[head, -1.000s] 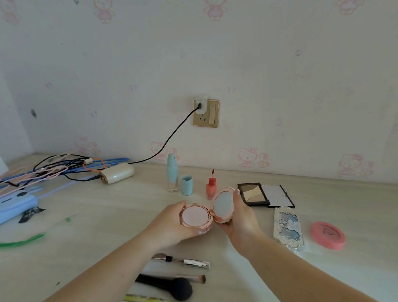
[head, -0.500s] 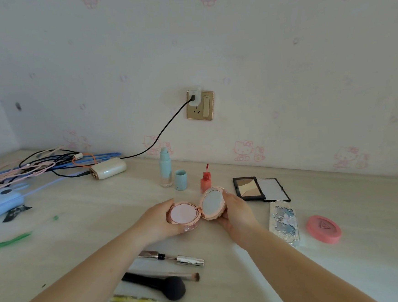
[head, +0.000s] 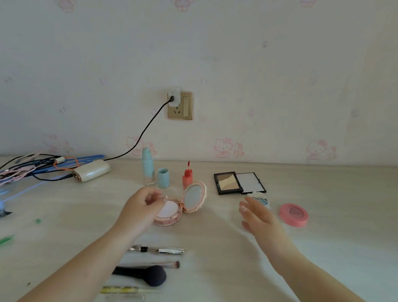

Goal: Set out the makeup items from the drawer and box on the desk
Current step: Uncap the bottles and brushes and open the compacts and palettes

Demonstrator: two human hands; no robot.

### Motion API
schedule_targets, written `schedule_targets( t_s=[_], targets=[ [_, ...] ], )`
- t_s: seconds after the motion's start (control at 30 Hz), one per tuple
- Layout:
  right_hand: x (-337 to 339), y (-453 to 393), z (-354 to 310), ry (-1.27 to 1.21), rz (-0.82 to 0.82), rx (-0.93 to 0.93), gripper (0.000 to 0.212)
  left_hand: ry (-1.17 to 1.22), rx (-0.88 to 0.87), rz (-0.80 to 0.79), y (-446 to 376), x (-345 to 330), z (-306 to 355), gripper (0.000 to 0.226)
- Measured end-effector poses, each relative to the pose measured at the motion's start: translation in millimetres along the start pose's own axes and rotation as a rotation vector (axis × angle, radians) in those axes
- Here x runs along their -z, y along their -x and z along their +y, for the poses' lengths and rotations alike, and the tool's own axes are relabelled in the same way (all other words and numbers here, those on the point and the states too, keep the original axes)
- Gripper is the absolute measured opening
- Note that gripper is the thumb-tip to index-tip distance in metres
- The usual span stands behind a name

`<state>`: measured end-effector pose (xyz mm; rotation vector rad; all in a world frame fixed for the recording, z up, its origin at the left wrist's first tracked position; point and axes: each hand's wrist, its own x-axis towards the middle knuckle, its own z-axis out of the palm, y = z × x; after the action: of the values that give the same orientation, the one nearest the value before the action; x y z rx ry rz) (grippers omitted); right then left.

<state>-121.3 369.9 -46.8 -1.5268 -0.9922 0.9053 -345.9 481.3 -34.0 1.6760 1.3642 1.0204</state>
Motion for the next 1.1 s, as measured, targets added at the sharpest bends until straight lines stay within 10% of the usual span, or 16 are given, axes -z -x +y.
schedule_targets(
  t_s=[0.13, 0.37, 0.67, 1.1],
  targets=[
    [25, 1, 5, 0.102, 0.077, 0.076, 0.016, 0.079, -0.062, -0.166, 16, -28, 25, 0.011],
    [39, -4, 28, 0.244, 0.119, 0.079, 0.047, -0.132, -0.123, -0.450, 34, -101, 41, 0.031],
    [42, -10, 25, 0.276, 0.043, 0.098, 0.060, -0.602, -0.146, -0.379, 28, -169, 47, 0.051],
    [37, -2, 28, 0.127, 0.016, 0.116, 0.063, 0.162, -0.029, -0.124, 37, -156, 53, 0.029]
  ],
)
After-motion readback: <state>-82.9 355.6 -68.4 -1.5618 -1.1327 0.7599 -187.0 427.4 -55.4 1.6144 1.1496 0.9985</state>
